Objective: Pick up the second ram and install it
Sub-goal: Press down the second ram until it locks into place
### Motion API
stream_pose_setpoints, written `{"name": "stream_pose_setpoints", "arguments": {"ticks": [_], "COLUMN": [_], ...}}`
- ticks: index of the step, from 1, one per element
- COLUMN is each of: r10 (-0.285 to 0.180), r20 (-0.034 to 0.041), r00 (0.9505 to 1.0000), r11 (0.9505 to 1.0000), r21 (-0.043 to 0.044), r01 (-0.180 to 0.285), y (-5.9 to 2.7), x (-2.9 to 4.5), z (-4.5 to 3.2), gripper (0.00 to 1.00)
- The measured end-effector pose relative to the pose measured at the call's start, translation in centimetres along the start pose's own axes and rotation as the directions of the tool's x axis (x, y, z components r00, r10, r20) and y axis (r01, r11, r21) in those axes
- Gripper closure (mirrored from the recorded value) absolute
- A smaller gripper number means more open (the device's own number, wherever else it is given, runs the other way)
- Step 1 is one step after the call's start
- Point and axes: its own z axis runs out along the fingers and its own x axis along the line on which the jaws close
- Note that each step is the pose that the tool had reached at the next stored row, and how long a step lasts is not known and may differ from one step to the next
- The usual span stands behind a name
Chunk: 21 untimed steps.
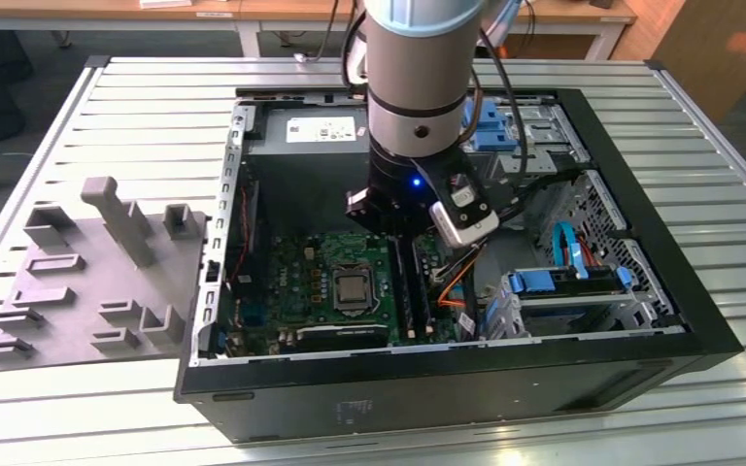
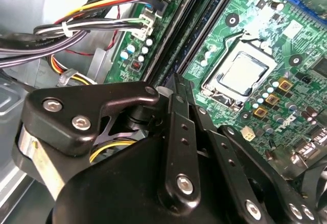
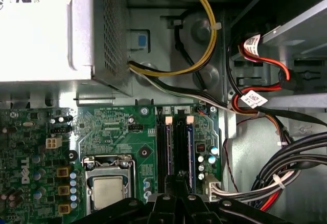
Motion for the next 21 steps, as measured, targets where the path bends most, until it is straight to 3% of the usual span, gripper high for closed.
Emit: {"name": "stream_pose_setpoints", "arguments": {"ticks": [2, 3, 21], "r10": [0.003, 0.003, 0.003], "r20": [0.0009, 0.0010, 0.0010], "r00": [1.0000, 1.0000, 1.0000], "r11": [0.9999, 0.9999, 0.9998], "r21": [0.0141, 0.0169, 0.0173], "r01": [-0.003, -0.003, -0.003], "y": [-0.01, -0.01, -0.88], "x": [0.00, 0.00, -0.04], "z": [0.01, 0.01, -0.01], "gripper": [0.89, 0.89, 0.89]}}
